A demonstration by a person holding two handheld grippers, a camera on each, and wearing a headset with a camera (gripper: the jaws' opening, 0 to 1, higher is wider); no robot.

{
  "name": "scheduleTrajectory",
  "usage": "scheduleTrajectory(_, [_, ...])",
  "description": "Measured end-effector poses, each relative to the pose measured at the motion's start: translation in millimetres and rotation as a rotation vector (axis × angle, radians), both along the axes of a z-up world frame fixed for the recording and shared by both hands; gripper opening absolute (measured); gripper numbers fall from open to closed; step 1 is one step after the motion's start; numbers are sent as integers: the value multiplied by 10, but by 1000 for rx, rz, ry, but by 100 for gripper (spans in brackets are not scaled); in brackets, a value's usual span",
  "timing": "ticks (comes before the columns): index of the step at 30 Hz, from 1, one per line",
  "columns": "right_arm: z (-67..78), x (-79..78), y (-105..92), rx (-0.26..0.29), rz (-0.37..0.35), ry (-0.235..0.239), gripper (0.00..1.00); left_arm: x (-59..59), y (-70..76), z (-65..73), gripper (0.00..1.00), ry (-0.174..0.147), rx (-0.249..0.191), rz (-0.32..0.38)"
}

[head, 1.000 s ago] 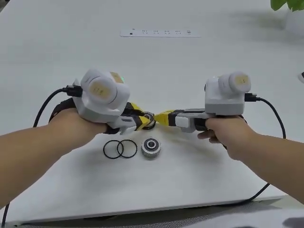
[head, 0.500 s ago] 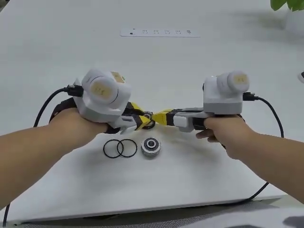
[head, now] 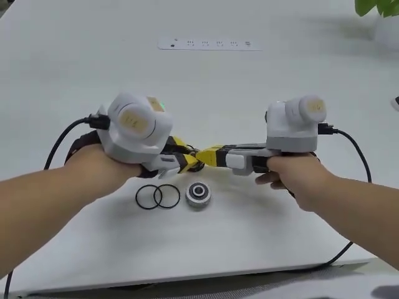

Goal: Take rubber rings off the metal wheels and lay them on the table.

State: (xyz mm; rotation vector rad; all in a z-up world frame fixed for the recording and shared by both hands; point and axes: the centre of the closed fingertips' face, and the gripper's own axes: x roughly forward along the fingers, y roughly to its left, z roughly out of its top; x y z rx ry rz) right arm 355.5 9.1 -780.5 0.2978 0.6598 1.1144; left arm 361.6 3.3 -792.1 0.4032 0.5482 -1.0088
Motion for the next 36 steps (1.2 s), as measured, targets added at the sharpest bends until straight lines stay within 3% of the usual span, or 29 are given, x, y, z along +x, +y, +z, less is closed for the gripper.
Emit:
scheduleTrajectory(13, [10, 25, -12, -4, -9, -13, 0, 13, 5, -5, 13, -2, -6, -5])
scheduleTrajectory(22, [60, 44, -7, 5, -12, -23, 0, -20, 8, 26, 16, -9, 16, -53])
scheduleTrajectory(36, [169, 41, 30, 35, -13, -28, 0, -108, 71, 261, 24, -25, -42, -61])
